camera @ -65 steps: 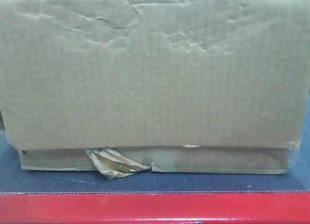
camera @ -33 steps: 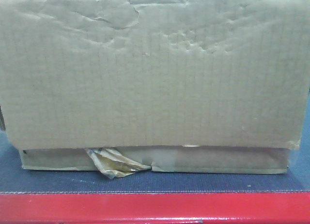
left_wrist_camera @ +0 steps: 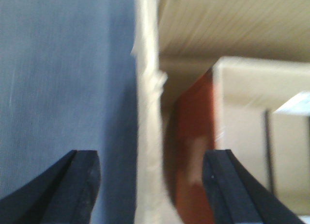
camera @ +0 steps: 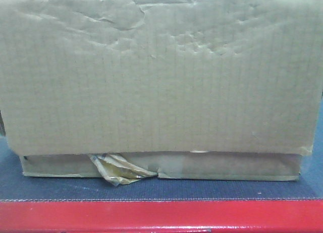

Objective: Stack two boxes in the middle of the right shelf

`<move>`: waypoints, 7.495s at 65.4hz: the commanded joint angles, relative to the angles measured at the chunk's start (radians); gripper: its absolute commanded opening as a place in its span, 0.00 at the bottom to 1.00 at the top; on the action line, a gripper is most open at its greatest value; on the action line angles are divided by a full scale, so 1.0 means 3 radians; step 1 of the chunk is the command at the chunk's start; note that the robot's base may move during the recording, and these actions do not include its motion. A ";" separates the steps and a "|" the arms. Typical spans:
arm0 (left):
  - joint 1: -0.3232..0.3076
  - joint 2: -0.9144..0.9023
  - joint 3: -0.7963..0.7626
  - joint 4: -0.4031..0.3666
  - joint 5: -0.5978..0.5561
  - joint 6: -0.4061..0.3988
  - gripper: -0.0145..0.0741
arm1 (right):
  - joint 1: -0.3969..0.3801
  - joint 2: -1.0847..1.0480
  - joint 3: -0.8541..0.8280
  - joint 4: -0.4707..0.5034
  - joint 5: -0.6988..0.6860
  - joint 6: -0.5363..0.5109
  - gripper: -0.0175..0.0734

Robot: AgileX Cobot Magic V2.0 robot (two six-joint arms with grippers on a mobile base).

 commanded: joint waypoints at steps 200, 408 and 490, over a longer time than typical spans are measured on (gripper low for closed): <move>-0.0002 -0.0016 0.0542 -0.0225 -0.0019 0.0181 0.57 | 0.0962 0.5050 -0.5699 -0.0641 0.3990 0.1112 0.04; -0.0026 -0.0591 0.0492 0.0635 -0.1022 -0.0369 0.04 | 0.1544 0.5259 -0.5675 -0.1393 0.2973 0.1782 0.03; 0.0097 -0.0458 -0.0010 0.1002 -0.1640 -0.0198 0.04 | 0.1421 0.5153 -0.5884 -0.1552 0.2424 0.1926 0.03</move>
